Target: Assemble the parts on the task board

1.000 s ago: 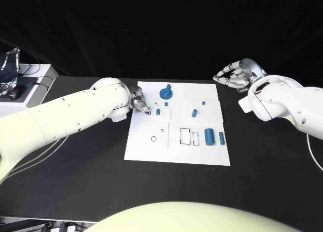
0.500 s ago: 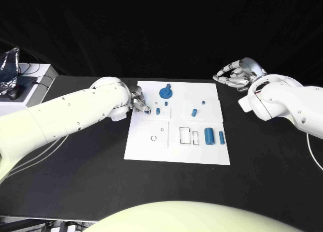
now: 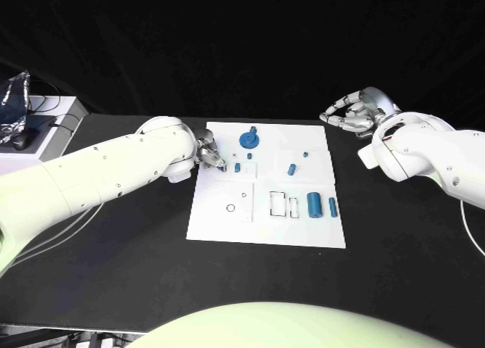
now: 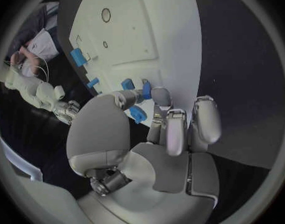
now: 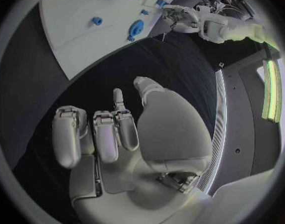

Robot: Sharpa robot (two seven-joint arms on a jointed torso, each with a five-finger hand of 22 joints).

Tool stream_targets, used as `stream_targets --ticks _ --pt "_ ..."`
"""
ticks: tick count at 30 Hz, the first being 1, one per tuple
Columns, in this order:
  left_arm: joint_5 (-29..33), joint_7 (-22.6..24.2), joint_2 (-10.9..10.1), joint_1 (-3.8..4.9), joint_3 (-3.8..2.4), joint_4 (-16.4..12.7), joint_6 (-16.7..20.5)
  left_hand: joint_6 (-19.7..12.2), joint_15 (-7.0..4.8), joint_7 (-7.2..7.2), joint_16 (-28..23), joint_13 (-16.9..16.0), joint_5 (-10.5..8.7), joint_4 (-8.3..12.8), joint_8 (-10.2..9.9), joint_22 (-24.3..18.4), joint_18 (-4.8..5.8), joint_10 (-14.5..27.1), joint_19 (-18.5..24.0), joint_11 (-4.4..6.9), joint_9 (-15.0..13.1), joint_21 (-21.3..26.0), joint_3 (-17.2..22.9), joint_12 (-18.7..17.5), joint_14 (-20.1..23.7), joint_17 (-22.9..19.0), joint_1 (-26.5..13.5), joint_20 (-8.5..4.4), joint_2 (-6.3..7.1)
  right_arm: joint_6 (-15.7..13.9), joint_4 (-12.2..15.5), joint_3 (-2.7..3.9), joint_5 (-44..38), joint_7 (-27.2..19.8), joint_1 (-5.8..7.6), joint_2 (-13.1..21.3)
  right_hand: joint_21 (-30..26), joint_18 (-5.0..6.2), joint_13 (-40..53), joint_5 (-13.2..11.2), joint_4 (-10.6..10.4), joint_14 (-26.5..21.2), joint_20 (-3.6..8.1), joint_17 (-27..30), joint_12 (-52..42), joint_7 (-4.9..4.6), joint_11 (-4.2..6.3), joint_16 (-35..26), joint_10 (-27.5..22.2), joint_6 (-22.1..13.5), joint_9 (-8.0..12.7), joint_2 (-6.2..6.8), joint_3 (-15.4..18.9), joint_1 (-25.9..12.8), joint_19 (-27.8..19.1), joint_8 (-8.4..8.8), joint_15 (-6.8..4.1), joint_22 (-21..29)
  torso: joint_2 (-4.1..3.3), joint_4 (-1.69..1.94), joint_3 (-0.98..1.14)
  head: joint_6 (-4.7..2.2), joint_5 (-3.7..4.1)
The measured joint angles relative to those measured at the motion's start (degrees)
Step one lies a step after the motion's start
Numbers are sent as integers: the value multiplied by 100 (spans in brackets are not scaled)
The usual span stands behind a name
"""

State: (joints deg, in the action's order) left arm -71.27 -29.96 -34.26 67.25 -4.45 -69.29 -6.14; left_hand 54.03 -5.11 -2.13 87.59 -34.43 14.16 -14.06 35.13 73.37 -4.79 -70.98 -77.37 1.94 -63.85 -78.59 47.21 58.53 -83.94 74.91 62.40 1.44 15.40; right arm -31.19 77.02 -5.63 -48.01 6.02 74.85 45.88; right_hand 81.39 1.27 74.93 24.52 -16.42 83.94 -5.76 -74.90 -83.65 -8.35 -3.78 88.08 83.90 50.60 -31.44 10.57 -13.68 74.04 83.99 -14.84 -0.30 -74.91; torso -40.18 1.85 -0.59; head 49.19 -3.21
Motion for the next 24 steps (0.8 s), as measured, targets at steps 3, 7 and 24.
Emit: stream_targets --ticks 3,7,24 --pt "5 0 2 -1 0 -5 8 0 0 0 0 0 -5 0 0 0 0 0 0 0 2 0 0 0 0 0 -12 0 12 1 0 0 -1 0 0 0 0 0 0 0 0 0 0 0 0 0 0 0 0 0 0 0 0 0 0 0 0 0 0 1 -1 9 0" --pt "19 8 22 -7 1 -38 25 -18 0 18 0 0 -18 0 0 0 0 0 0 0 19 0 0 0 0 0 -37 0 -7 2 0 0 -1 0 0 -1 0 0 -1 0 0 0 0 0 0 0 0 0 0 0 0 0 0 0 0 0 0 0 0 2 -2 11 2" --pt "17 22 20 -24 9 -86 112 -19 0 19 0 5 14 1 14 -1 0 0 0 -2 -1 0 -1 0 0 0 18 0 -62 9 -2 0 -2 2 0 1 0 0 -2 0 0 0 0 0 0 0 0 0 0 0 1 0 0 0 0 0 0 -4 0 2 1 5 1"
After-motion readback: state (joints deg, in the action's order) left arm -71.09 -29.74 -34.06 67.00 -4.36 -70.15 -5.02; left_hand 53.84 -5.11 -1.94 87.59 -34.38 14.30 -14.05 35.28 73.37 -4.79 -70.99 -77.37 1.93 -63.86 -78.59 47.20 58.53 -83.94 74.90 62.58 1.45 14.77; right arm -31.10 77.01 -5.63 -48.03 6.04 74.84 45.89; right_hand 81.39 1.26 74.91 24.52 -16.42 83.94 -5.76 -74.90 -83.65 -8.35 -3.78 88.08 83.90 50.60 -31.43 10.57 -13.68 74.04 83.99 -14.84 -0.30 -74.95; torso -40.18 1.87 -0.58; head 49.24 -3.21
